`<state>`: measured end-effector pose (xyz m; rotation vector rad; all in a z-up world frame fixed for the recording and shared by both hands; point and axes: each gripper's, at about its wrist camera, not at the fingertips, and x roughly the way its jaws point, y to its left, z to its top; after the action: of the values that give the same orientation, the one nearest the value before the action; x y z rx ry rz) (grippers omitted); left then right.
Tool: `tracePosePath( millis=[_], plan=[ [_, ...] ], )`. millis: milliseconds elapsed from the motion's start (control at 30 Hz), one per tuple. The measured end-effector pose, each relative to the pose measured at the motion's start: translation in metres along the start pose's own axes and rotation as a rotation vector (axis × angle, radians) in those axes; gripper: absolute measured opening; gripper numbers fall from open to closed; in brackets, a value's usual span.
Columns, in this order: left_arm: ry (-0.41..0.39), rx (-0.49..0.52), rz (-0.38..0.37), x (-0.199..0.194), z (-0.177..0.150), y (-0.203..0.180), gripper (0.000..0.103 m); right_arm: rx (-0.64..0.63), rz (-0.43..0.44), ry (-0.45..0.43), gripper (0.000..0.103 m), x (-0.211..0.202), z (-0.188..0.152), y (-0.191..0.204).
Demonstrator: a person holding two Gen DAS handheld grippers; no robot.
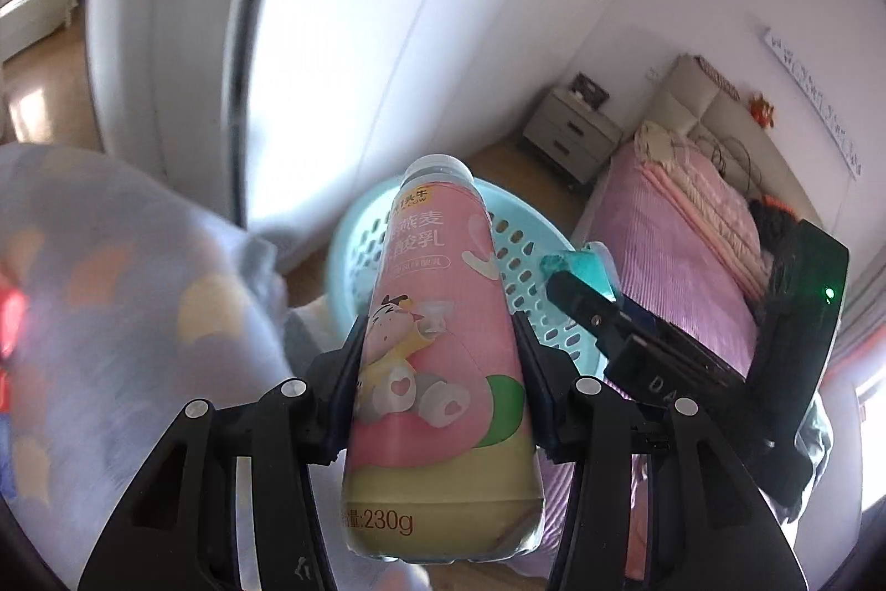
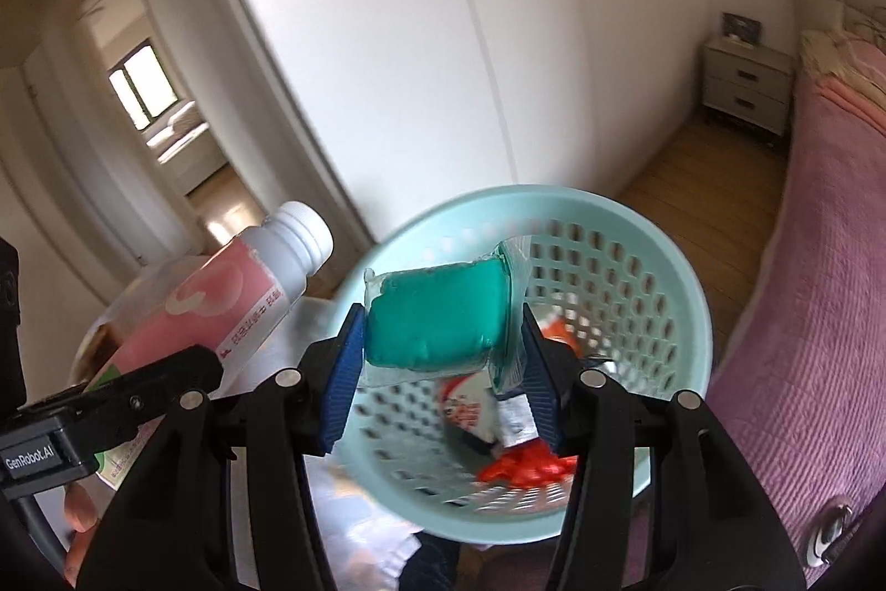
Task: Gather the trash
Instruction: 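Carry the pink bottle and green cup to the teal basket and release them, then grasp the white dotted paper with the left tool while the right tool grasps the brown paper bag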
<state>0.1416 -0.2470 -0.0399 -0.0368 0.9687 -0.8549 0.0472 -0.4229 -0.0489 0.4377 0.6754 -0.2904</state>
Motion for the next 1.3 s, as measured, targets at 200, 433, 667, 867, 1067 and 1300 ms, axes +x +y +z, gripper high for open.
tracePosePath(
  millis=[200, 433, 667, 867, 1067, 1300],
  plan=[
    [0.093, -0.01, -0.026, 0.048, 0.012, -0.001, 0.048, 0.072, -0.048, 0.037, 0.049, 0.02, 0.001, -0.027],
    [0.108, -0.035, -0.037, 0.075, 0.013, 0.004, 0.058, 0.115, -0.071, 0.055, 0.051, 0.035, 0.0, -0.045],
    [0.081, -0.04, -0.018, 0.062, 0.008, 0.007, 0.058, 0.144, -0.082, 0.07, 0.061, 0.045, 0.0, -0.069],
    [0.023, -0.053, -0.004, 0.029, -0.001, 0.017, 0.058, 0.11, -0.063, 0.045, 0.061, 0.029, -0.003, -0.052],
    [-0.094, -0.071, 0.036, -0.035, -0.011, 0.036, 0.058, 0.014, 0.009, 0.001, 0.061, 0.007, -0.006, 0.005],
    [-0.229, -0.123, 0.153, -0.119, -0.032, 0.084, 0.058, -0.123, 0.15, -0.022, 0.061, 0.001, -0.014, 0.091]
  ],
)
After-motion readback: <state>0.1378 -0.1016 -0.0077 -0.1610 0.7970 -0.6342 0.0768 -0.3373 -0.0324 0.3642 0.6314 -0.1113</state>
